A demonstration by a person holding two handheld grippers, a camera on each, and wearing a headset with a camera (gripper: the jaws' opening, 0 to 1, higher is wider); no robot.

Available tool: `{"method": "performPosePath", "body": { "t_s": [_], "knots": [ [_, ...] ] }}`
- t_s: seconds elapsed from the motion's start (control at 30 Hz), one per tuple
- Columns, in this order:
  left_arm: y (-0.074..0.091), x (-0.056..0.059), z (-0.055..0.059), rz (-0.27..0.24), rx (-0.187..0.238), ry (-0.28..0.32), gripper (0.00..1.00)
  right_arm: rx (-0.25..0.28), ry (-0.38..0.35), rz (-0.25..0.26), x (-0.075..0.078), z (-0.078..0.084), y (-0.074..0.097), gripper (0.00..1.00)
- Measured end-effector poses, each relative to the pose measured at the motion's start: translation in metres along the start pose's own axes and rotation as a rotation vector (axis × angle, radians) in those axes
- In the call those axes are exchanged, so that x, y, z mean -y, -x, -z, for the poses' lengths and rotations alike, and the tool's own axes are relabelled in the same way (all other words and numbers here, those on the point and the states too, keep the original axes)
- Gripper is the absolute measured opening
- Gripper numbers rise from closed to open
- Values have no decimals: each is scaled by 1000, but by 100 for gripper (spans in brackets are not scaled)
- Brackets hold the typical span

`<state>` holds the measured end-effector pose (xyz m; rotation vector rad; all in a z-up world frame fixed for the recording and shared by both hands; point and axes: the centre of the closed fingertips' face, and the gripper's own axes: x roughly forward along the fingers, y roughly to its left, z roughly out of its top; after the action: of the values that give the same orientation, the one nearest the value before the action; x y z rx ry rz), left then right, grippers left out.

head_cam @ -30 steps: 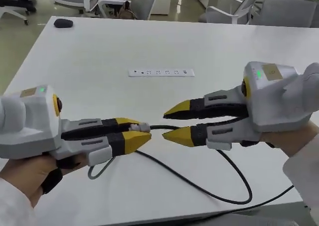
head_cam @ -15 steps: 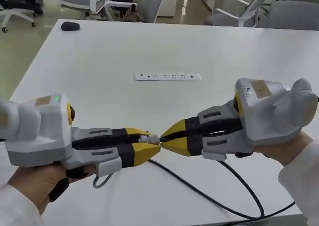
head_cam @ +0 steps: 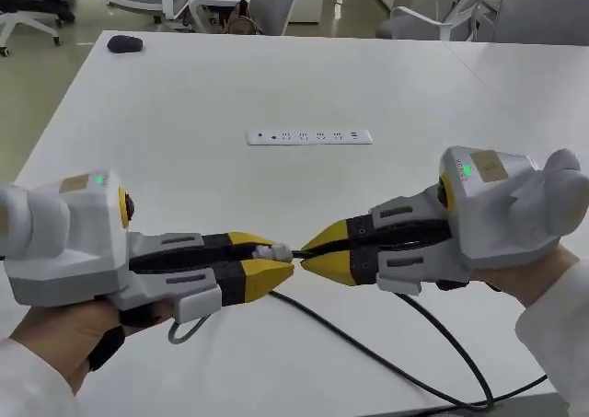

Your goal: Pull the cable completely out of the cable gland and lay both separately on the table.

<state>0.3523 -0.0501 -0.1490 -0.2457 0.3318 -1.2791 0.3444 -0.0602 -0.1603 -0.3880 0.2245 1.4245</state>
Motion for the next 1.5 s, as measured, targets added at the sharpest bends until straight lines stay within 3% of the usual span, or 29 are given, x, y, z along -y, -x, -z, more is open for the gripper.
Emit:
{"method": "performPosePath", "body": {
  "t_s": [0.23, 0.93, 1.2, 1.5],
  "knots": [
    [3, -3, 0, -13, -5, 0, 17, -5, -24, 9, 2, 9, 4, 2],
    [15, -8, -4, -46, 15, 13, 17, -93, -98, 64, 12, 55, 27, 2],
    [15, -8, -6, -46, 29, 44, 17, -95, -105, 61, 13, 55, 25, 3],
    [15, -11, -12, -66, 62, 29, 17, -90, -134, 61, 17, 51, 29, 3]
  ]
}}
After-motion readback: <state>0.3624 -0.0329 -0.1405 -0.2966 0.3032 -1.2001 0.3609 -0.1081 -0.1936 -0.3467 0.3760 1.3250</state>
